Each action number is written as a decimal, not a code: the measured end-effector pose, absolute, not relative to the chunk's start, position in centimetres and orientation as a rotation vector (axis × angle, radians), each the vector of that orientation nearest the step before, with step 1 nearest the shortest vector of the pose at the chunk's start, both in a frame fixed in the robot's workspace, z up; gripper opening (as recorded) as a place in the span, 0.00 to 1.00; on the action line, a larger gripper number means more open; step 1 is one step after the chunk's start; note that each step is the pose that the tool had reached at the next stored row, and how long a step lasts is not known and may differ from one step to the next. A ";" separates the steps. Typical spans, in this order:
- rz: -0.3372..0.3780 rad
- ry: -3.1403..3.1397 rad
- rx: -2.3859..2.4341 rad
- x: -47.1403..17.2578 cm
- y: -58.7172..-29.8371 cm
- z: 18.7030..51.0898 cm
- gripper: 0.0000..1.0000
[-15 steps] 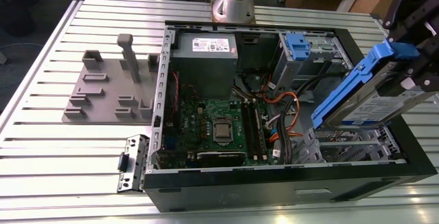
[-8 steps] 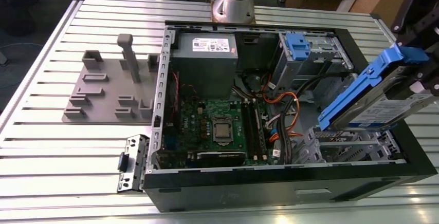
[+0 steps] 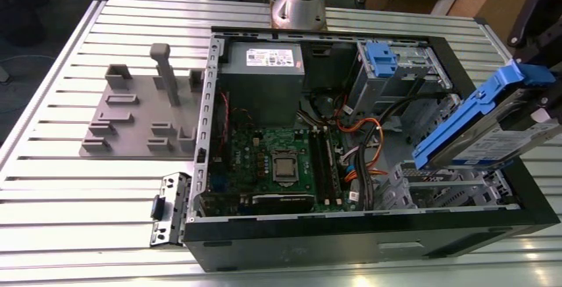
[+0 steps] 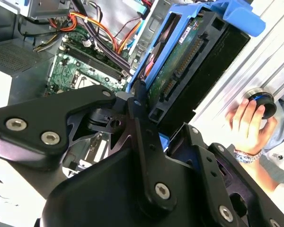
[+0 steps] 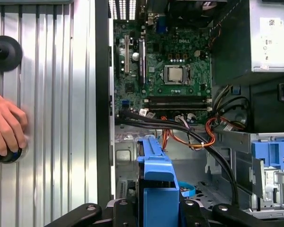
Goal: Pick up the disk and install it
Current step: 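Pick up the disk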
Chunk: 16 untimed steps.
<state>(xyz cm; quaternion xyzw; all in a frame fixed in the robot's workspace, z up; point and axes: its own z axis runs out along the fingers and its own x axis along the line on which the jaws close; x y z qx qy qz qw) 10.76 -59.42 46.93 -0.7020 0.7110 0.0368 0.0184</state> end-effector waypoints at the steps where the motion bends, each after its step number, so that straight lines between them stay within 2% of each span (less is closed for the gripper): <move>1: 0.114 2.208 -2.180 10.8 -59.4 46.9 0.36; 16: 0.114 2.208 -2.180 12.0 -59.5 46.5 0.36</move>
